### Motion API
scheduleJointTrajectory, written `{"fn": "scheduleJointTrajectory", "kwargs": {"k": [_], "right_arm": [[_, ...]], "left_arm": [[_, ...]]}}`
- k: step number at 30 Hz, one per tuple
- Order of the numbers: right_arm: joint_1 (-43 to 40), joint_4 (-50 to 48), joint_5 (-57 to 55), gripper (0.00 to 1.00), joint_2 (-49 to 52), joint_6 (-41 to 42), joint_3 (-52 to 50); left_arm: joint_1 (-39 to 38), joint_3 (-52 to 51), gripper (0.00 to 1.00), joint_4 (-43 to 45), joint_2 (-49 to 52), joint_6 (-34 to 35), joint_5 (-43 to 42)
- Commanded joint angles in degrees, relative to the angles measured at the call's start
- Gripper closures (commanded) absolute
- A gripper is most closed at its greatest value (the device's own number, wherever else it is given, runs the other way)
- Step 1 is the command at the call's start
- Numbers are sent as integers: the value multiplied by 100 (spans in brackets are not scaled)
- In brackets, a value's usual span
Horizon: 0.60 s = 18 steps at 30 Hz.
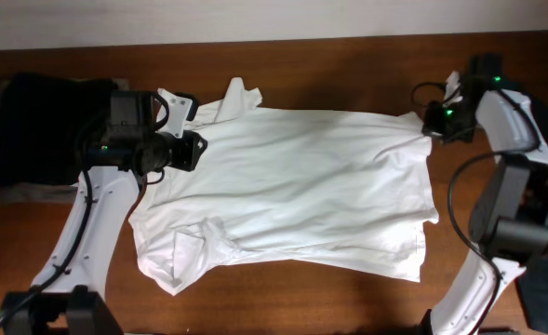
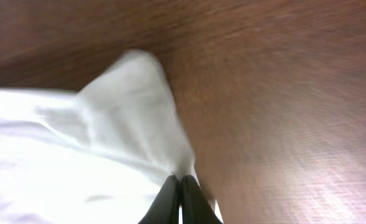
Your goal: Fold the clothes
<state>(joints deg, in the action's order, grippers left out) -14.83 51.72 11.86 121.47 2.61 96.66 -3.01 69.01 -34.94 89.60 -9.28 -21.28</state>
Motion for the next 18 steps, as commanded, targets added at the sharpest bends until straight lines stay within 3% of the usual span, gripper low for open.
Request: {"fn": "scheduleJointTrajectory", "kwargs": {"k": [1, 3, 4, 5, 9, 10, 12, 14, 18], "right_arm": [[-17, 369, -219, 96, -380, -24, 205], [-31, 575, -444, 95, -376, -24, 201], [-26, 522, -457, 49, -376, -63, 203], [-24, 468, -501, 40, -376, -70, 203], [-68, -81, -422, 38, -376, -68, 203], [-57, -166, -142, 45, -376, -70, 203], [7, -190, 190, 46, -367, -68, 201], [85, -118, 190, 46, -367, -68, 201], [142, 214, 192, 46, -367, -63, 201]], "left_arm": [[-39, 63, 58, 197, 376, -72, 55], [-72, 63, 50, 256, 590, -90, 179], [-76, 63, 41, 402, 721, -136, 175], [-79, 63, 36, 525, 776, -136, 175], [-210, 157, 28, 1049, 1032, -133, 173], [-243, 160, 27, 1156, 1121, -133, 173], [-341, 212, 27, 1591, 1447, -85, 146], [-466, 691, 27, 1751, 2009, -72, 168], [-448, 2590, 27, 1043, 3318, -289, 461]]}}
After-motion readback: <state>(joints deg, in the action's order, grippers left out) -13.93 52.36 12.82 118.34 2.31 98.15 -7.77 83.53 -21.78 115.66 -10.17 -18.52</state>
